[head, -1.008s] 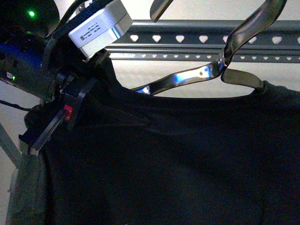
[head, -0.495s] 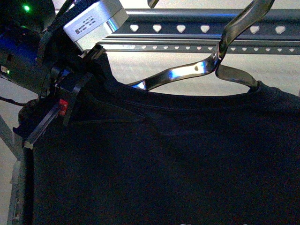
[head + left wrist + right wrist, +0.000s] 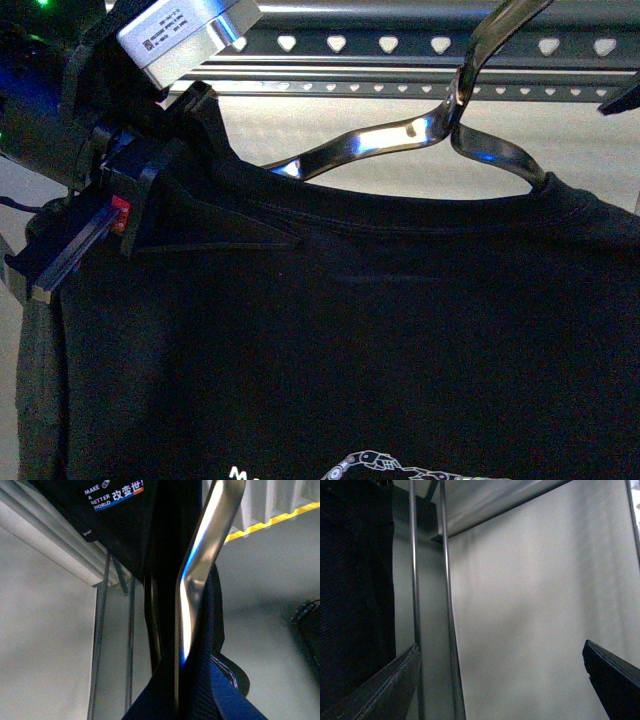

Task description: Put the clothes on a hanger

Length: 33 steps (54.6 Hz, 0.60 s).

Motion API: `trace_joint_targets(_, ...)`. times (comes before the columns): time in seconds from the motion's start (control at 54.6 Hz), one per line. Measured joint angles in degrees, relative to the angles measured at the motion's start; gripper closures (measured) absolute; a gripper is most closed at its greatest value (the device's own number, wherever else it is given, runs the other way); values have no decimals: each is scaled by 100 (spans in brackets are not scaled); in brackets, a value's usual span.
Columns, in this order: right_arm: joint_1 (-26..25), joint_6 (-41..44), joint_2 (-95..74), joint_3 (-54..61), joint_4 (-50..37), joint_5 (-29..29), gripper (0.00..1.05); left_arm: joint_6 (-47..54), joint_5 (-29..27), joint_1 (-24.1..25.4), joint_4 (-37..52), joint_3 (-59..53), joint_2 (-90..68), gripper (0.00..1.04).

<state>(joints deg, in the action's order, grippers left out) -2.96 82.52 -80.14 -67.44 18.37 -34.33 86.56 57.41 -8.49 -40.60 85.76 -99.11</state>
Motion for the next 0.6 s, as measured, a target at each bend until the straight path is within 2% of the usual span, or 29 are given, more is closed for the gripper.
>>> trace_joint_targets(0.147, 140, -136, -264, -24, -127, 146, 9, 33, 2, 63, -39, 0, 15, 98)
trace_joint_targets(0.275, -44, -221, -293, -188, -302, -61, 7, 35, 63, 96, -70, 0, 44, 98)
trace_joint_targets(0.458, -417, -308, -146, -726, 289, -376, 7, 11, 133, 98, -26, -2, 103, 98)
trace_joint_targets(0.605, -457, -304, 131, -876, 706, -549, 7, 13, 133, 59, -22, -9, 107, 98)
